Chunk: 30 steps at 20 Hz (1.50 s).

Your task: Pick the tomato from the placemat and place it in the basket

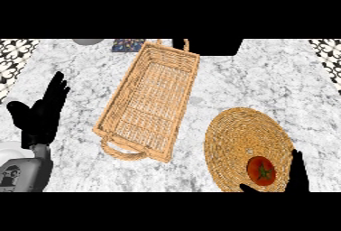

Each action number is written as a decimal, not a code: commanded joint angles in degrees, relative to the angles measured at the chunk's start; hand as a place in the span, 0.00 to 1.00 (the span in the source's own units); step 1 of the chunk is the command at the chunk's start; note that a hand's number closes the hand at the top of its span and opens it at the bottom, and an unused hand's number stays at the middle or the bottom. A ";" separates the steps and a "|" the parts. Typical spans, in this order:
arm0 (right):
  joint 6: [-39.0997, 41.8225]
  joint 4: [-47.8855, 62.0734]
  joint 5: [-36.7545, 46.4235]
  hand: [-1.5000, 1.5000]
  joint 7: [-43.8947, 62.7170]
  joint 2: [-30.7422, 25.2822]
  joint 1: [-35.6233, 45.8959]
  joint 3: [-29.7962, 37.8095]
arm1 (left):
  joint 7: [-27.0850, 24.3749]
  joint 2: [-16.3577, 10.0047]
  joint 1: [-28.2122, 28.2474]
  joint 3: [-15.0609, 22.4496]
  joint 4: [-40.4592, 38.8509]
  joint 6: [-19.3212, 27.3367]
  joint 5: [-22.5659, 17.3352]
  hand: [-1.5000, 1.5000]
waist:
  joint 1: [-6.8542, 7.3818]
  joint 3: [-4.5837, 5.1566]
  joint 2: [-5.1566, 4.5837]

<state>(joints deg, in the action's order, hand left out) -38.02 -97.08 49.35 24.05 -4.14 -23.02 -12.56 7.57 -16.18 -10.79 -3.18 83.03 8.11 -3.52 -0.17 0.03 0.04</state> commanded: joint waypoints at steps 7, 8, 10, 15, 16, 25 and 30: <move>-1.43 8.96 -3.18 0.00 -3.84 0.82 3.65 2.25 | 3.15 1.43 0.55 -1.35 4.33 -0.75 1.77 0.50 | 0.05 -0.04 -0.01; 1.76 9.74 -1.66 0.00 -0.24 0.87 9.11 3.72 | 3.79 1.99 -1.01 -0.97 3.03 -0.25 2.11 0.50 | 0.12 -0.04 -0.05; 1.11 12.28 -5.94 0.00 -5.89 -0.97 6.05 3.52 | 1.21 4.21 6.01 1.99 8.00 0.83 4.24 0.50 | 0.39 -0.07 0.02; 7.18 11.00 1.66 1.00 -1.49 -0.68 5.64 -2.51 | 0.75 0.90 -0.13 -2.71 0.97 -2.43 1.03 0.50 | 0.27 -0.01 -0.11; 6.10 14.39 -1.44 1.00 -5.17 -2.17 7.24 0.16 | 1.85 1.92 0.57 -1.65 3.24 -0.58 2.56 0.50 | 0.38 -0.06 -0.06; 7.87 15.27 2.30 1.00 -6.64 3.85 9.42 -14.29 | 2.28 2.73 -0.29 0.33 2.66 -2.11 2.95 0.50 | 2.65 0.05 -0.54; 16.84 14.50 5.05 1.00 -8.26 3.86 11.19 -27.68 | 2.29 3.78 -3.64 2.26 3.02 -3.28 2.61 0.50 | 8.44 0.04 -2.22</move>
<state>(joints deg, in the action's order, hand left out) -25.87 -87.70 52.50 15.88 -4.97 -14.77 -28.27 9.97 -13.27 -12.69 -2.34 86.11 5.42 -0.99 4.41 2.53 -0.01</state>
